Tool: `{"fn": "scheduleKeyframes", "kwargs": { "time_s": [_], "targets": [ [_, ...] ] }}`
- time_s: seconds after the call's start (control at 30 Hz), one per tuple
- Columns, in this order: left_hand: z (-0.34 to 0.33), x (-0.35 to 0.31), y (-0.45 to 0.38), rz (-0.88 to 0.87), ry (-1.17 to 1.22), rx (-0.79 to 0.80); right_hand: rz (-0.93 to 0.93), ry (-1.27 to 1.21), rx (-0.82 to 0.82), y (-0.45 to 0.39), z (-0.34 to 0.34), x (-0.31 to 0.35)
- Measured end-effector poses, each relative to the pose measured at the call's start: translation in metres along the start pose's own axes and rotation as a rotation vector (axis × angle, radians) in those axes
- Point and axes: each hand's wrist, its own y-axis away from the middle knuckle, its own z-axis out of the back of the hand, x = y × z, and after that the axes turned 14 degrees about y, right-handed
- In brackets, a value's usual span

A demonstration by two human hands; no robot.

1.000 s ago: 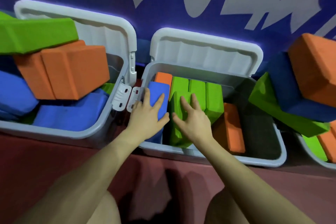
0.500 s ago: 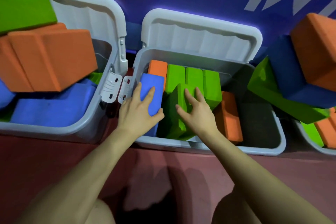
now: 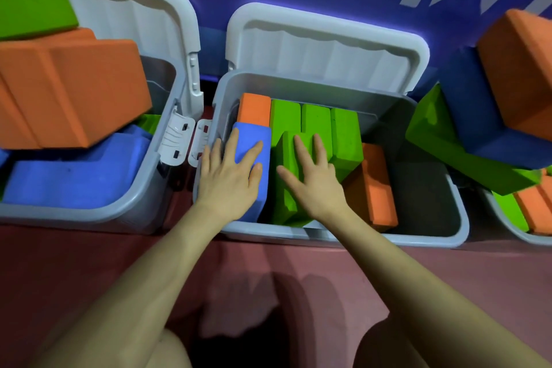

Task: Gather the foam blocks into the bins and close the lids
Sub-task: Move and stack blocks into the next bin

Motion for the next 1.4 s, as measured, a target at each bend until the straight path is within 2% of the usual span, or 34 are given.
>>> {"fn": "scheduleKeyframes", "kwargs": {
  "time_s": [0.07,0.2,0.3,0.4,0.77,1.1,1.27,1.4],
  "targets": [
    [-0.003,0.004,0.002,0.029,-0.027,0.07,0.055,0.016,0.039,0.002,-0.015,0.0],
    [0.006,0.005,-0.002,-0.011,-0.15,0.051,0.052,0.031,0.043,-0.001,-0.026,-0.002],
    [0.01,-0.002,-0.029,-0.059,-0.105,-0.04,0.045,0.063,-0.06,-0.011,-0.015,-0.006],
    [0.012,-0.014,-0.055,-0.056,-0.11,-0.013,0.08,0.06,-0.137,-0.036,-0.007,-0.007],
    [-0.02,-0.005,-0.082,-0.024,-0.164,0.054,0.16,0.144,-0.009,-0.08,-0.042,-0.025],
    [-0.045,0.004,-0.083,0.037,-0.174,0.091,0.168,0.132,-0.172,-0.081,-0.072,-0.023],
    [-0.05,0.009,-0.078,-0.029,-0.125,-0.034,0.157,0.089,-0.234,-0.08,-0.077,-0.022],
    [-0.054,0.012,-0.077,-0.052,-0.114,-0.013,0.154,0.091,-0.252,-0.081,-0.078,-0.023]
  ]
}}
